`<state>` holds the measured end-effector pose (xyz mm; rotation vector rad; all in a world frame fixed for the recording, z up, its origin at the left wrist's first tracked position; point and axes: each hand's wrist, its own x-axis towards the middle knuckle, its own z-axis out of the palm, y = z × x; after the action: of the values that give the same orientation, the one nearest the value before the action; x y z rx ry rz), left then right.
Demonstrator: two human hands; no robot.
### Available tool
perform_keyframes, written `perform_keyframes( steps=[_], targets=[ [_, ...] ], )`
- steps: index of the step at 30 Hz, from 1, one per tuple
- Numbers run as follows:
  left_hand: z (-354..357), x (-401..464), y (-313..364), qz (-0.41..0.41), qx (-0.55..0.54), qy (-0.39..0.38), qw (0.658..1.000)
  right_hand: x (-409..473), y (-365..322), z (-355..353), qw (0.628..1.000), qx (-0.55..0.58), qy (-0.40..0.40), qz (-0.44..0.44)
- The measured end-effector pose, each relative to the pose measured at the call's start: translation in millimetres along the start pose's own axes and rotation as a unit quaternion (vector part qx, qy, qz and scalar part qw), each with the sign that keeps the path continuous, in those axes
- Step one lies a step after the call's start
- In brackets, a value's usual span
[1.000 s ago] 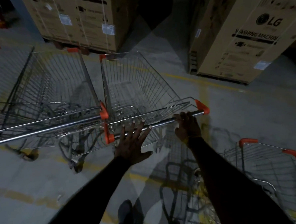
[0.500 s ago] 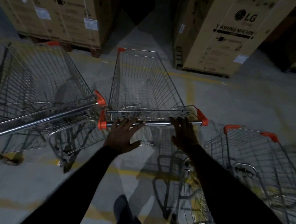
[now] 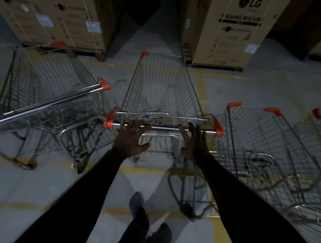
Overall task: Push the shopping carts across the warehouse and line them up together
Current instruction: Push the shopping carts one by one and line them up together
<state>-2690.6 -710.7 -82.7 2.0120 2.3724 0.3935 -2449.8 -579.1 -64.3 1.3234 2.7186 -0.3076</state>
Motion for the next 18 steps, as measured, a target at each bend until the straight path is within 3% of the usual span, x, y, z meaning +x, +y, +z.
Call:
perform_keyframes(
  steps=[5, 18],
  targets=[
    [-4, -35, 20, -0.005, -0.008, -0.029, 1.000, -47, -3, 9, 1.000, 0.010, -0.001, 0.022],
    [-24, -138, 49, 0.051, 0.024, -0.018, 0.998, -170, -34, 33, 0.998, -0.010, -0.003, 0.068]
  ],
)
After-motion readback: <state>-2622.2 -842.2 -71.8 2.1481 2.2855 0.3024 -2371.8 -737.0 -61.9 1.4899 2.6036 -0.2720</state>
